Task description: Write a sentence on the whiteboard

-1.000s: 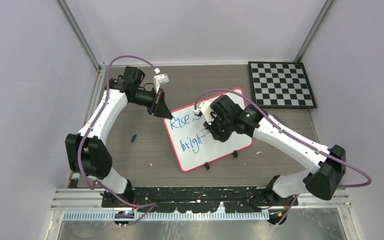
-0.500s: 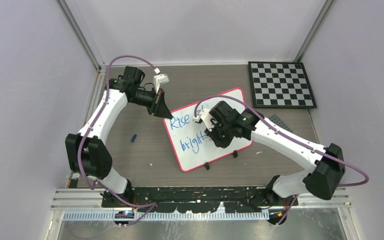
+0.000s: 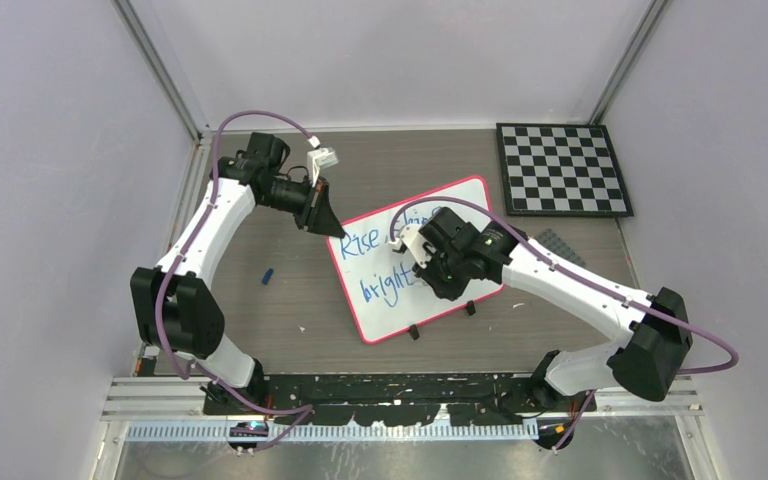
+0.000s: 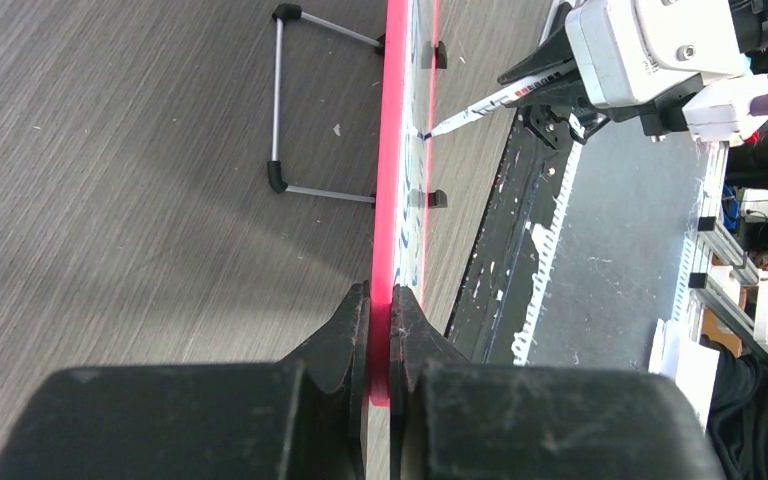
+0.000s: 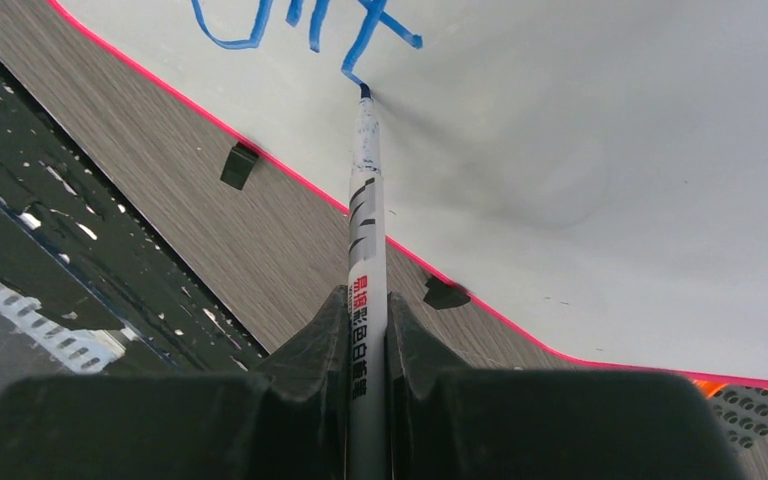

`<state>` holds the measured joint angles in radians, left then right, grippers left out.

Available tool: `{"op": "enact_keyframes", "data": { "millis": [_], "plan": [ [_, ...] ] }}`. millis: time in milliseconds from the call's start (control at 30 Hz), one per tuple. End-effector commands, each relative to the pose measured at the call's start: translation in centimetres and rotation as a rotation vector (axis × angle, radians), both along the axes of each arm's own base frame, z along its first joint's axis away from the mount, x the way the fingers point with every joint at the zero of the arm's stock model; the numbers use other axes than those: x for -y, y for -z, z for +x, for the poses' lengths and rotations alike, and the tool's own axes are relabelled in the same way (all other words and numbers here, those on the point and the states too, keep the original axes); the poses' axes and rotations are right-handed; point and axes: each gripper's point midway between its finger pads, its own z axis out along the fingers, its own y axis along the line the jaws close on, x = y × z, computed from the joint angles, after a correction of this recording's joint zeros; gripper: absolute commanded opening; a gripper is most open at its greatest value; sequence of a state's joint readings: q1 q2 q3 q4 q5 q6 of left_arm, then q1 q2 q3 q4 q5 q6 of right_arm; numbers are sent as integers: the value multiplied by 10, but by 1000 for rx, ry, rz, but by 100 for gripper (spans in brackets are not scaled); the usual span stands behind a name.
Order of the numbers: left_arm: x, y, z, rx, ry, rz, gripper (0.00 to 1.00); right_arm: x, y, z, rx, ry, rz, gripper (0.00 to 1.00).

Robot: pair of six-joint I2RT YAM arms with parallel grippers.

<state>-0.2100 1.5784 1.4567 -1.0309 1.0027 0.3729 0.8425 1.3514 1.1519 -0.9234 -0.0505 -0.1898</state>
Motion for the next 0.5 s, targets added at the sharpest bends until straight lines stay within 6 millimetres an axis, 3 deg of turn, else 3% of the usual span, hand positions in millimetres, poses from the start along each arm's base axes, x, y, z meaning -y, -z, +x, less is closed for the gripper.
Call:
{"op": "enact_keyframes", "data": {
  "millis": [0,233,467],
  "plan": [
    [-3,16,10,30,-11,68,0,5,-26,19,122,30,3,0],
    [-3,14,9,35,-11,64,0,-2,-43,9,100,0,69,0],
    [-2,10,9,37,-14,58,0,7,-45,8,115,-3,43,0]
  ]
}}
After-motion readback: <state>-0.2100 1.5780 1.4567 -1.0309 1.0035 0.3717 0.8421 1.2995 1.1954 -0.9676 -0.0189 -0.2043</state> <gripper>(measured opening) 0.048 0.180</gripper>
